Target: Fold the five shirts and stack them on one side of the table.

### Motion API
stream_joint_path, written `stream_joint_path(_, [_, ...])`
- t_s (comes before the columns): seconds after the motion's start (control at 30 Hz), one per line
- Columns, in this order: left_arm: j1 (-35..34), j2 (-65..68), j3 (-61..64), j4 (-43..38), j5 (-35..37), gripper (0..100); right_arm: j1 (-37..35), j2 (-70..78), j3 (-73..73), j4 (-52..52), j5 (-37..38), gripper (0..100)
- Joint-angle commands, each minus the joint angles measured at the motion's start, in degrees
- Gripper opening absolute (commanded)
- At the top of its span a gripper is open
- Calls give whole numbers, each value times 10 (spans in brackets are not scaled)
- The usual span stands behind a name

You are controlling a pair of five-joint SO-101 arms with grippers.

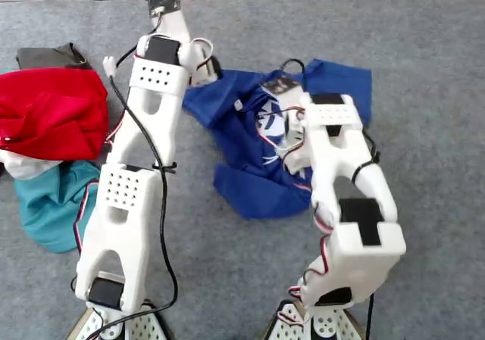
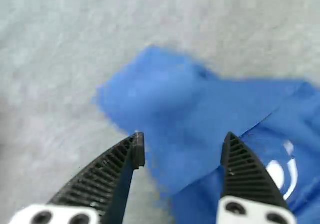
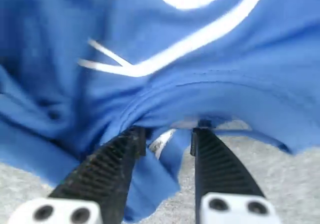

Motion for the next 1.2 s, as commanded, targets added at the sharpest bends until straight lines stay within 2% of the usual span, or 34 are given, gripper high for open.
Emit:
stream_joint_path(0.0, [-66,-16,-86,66,2,264,-14,-61,-1,-2,-19,165])
stream_joint_path(0.17, [-134,-57,-66,65,-50,263,28,-113,-16,78,-15,163])
stream_joint_path(0.27, [-160,-113,7,65,-69,263,60,-140,-30,149,30,168])
stream_joint_path(0.37, [-179,-192,130,65,-73,263,54,-172,-40,178,40,202])
stream_joint_path(0.5, [-176,-331,353,63,-74,263,-18,-199,-35,135,1,213])
stream_joint_path(0.63, [-177,-455,555,44,-77,266,-71,-141,5,37,-62,213])
stream_joint_path(0.73, [-196,-535,698,-12,-83,267,-65,-60,83,-69,-48,213])
stream_joint_path(0.83, [-211,-605,800,-40,-123,267,-78,-19,93,-61,-28,211])
stream_joint_path(0.9, [-224,-647,848,-46,-153,268,-78,-7,94,-40,-18,182])
stream_joint_path(1.0, [-240,-708,884,-48,-192,268,-76,0,96,-15,-5,6])
stream_joint_path(1.17, [-249,-763,892,-47,-209,268,-76,-47,159,68,40,14])
